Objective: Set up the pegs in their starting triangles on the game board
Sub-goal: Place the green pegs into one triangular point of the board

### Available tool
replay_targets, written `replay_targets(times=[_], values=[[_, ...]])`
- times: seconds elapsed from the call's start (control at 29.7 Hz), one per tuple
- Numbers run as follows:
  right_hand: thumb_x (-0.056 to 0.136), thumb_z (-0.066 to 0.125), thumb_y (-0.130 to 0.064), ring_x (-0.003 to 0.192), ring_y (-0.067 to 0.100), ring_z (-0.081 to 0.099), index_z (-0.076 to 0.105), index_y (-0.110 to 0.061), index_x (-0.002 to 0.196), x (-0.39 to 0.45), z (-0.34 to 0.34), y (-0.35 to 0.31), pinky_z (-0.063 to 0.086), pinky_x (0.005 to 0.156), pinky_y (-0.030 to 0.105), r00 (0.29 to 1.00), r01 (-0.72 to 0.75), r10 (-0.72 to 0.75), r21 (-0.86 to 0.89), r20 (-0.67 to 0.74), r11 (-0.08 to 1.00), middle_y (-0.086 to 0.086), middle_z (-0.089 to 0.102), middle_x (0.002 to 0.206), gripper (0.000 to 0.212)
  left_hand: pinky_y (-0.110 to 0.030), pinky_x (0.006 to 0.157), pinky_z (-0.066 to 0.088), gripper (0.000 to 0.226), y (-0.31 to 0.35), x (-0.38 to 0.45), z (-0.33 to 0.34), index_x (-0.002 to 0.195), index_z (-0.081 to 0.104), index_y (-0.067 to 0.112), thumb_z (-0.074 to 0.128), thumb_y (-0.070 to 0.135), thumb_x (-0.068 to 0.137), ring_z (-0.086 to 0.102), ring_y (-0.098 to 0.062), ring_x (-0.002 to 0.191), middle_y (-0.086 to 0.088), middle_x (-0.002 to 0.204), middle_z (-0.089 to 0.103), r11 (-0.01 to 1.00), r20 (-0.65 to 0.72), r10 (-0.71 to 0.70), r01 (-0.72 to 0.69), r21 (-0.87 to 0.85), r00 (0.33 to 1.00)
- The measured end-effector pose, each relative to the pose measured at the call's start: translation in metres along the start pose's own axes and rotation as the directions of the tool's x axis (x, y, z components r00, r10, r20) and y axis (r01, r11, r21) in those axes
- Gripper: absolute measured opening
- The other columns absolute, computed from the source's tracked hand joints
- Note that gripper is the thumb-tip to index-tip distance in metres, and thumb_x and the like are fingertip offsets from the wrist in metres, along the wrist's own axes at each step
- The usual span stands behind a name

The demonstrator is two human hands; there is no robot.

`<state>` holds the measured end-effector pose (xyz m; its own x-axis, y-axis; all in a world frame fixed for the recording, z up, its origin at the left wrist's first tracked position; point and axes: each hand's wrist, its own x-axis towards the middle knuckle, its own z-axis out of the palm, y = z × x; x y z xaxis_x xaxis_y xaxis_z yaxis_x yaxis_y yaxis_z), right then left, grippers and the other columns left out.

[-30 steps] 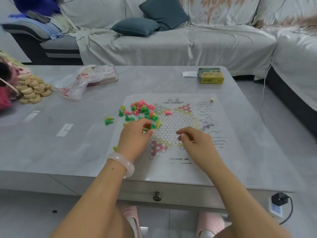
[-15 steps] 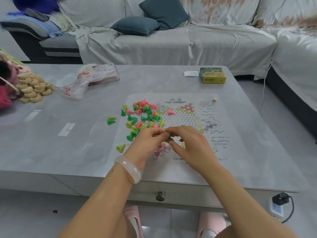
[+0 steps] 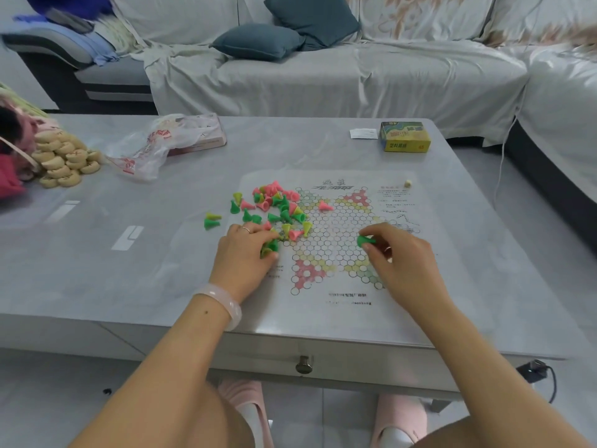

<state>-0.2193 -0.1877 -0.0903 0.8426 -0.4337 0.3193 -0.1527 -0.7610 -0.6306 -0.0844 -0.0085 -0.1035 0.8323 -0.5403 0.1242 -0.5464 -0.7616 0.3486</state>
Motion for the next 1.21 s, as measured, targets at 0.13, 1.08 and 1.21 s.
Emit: replay_targets(times=[0.13, 1.08, 1.21], values=[[0.086, 0.058, -0.015, 0.073, 0.014, 0.057, 0.059, -0.019, 0.096, -0.003, -0.018, 0.014, 0.043, 0.068, 0.022, 0.993, -0.108, 0.11, 0.041, -0.05, 0.993, -0.004, 0.063, 0.077, 0.011, -0.035, 0.096, 0.034, 0.033, -0.004, 0.002, 0.006, 0.12, 0.059, 0.018, 0.055, 0.021, 0.088, 0.044, -0.027, 0.113, -0.005, 0.125, 0.055, 0.999, -0.046, 0.039, -0.039, 0.008, 0.998], [0.084, 0.058, -0.018, 0.072, 0.007, 0.052, 0.063, -0.021, 0.089, -0.019, -0.04, 0.04, 0.042, 0.07, 0.021, 0.927, 0.022, 0.047, -0.179, 0.372, 0.984, -0.014, 0.055, 0.074, 0.008, -0.028, 0.078, 0.039, 0.015, 0.002, 0.001, 0.003, 0.095, 0.068, 0.004, 0.062, 0.011, 0.084, 0.046, -0.019, 0.081, -0.005, 0.096, 0.043, 0.975, -0.25, 0.042, -0.094, -0.201, 0.967], [0.084, 0.059, -0.019, 0.073, 0.01, 0.053, 0.063, -0.021, 0.089, -0.019, -0.039, 0.04, 0.042, 0.07, 0.022, 0.927, 0.021, 0.045, -0.173, 0.372, 0.985, -0.012, 0.056, 0.075, 0.007, -0.025, 0.083, 0.038, 0.012, 0.002, 0.002, 0.003, 0.093, 0.068, 0.002, 0.061, 0.005, 0.083, 0.046, -0.016, 0.087, -0.009, 0.104, 0.05, 0.967, -0.25, 0.05, -0.109, -0.229, 0.967]])
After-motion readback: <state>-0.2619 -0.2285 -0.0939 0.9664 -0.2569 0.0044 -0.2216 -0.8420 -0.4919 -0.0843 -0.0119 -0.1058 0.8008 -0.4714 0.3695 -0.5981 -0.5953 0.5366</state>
